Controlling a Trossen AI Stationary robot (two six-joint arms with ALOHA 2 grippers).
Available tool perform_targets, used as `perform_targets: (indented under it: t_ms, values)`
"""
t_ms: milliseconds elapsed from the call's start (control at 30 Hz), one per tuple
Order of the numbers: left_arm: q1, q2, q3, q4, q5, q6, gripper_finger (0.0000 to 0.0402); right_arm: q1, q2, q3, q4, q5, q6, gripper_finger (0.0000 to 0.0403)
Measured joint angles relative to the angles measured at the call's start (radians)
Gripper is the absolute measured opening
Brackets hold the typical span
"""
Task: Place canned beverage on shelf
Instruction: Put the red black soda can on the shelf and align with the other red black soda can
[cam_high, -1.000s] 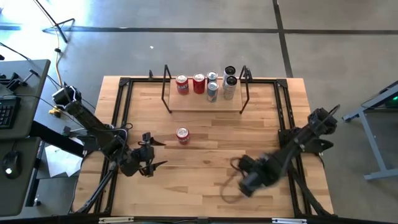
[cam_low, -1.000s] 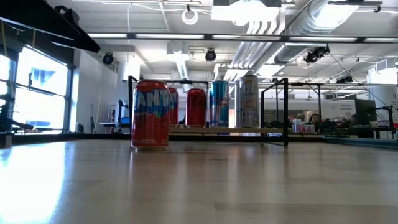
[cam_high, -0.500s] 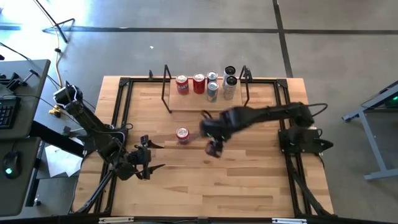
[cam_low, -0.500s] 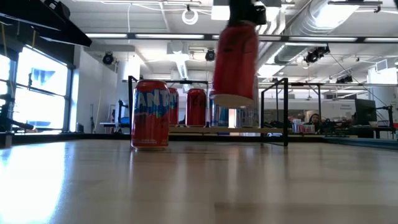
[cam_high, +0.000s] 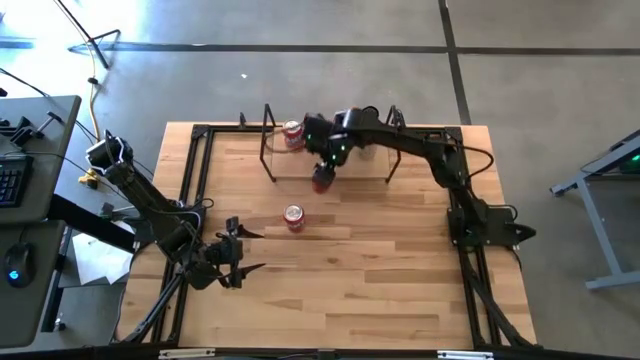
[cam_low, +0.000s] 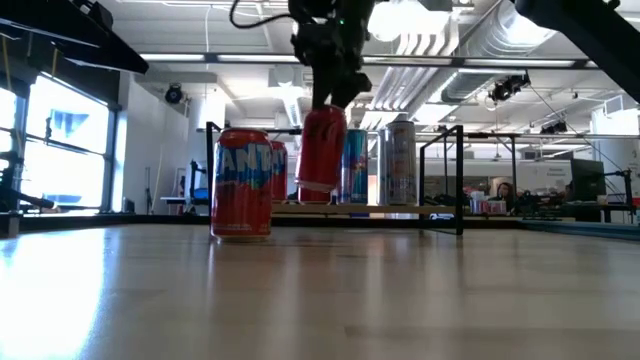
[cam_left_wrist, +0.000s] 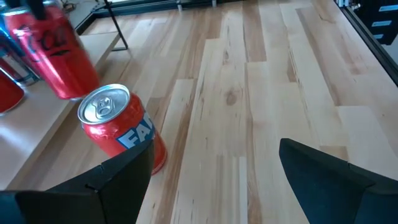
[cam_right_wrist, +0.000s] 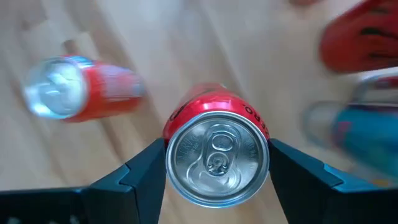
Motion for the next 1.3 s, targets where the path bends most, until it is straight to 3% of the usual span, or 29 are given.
perform_targets:
  t_ms: [133, 567, 1100, 1300]
  values:
    - [0.000, 0.000, 0.000, 0.002, 0.000, 0.007, 0.0337, -0.059, 0.001, 0.000, 0.035, 0.064, -0.058, 0.0232]
    - [0.023, 0.000, 0.000, 0.005, -0.025, 0.016, 0.0337, -0.143, 0.000, 0.001, 0.112, 0.045, -0.182, 0.0232]
    - [0.033, 0.000, 0.000, 0.007, -0.022, -0.003, 0.0337, -0.152, 0.065, 0.003, 0.147, 0.033, -0.221, 0.0233]
    - [0.033, 0.000, 0.000, 0.009, -0.022, -0.004, 0.0337, -0.144, 0.069, 0.002, 0.184, 0.036, -0.258, 0.0263]
